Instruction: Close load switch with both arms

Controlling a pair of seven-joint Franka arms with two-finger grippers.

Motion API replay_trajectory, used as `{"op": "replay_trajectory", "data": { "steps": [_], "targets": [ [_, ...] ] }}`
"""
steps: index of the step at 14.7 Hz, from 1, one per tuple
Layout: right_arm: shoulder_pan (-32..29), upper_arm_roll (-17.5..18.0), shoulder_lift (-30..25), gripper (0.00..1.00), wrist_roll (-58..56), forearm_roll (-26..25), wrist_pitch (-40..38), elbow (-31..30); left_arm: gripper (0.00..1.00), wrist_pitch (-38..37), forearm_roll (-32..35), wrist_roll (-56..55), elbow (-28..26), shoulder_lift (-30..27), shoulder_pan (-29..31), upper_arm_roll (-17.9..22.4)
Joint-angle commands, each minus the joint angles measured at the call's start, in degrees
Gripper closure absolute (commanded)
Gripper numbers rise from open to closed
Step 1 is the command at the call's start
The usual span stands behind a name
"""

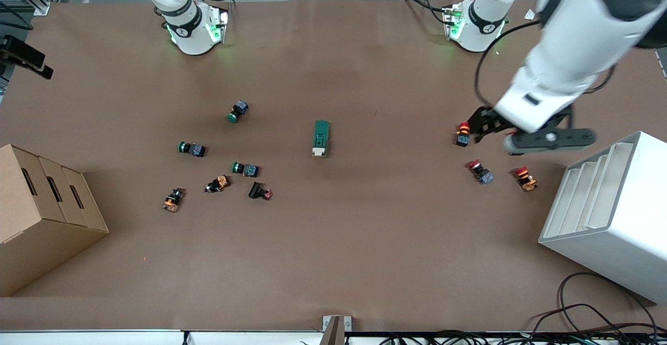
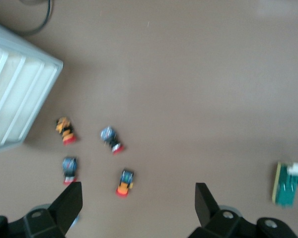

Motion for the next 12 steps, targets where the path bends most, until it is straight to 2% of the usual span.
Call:
{"op": "replay_trajectory", "data": {
  "steps": [1, 3, 8, 12],
  "targets": [
    [-0.5, 0.7, -3.2, 0.00, -0.8, -1.0, 0.5, -3.3, 0.00, -5.2, -2.7, 6.9, -1.1, -3.7, 2.8, 1.4],
    [-0.5, 0.7, -3.7, 0.00, -0.8, -1.0, 0.5, -3.2, 0.00, -8.1, -2.8, 10.2, -1.2, -5.0, 4.5, 2.2],
    [-0.2, 0.9, -4.0, 0.00, -0.8, -1.0, 0.9, -2.2, 0.00, -7.9, -3.3, 13.6, -7.0, -10.7, 6.6, 2.7],
    [-0.2, 0.8, -3.4, 0.00, -0.6, -0.9, 1.0, -1.1, 0.00, -4.7, -5.4, 17.5, -11.6, -14.0, 5.8, 6.8]
  ]
}}
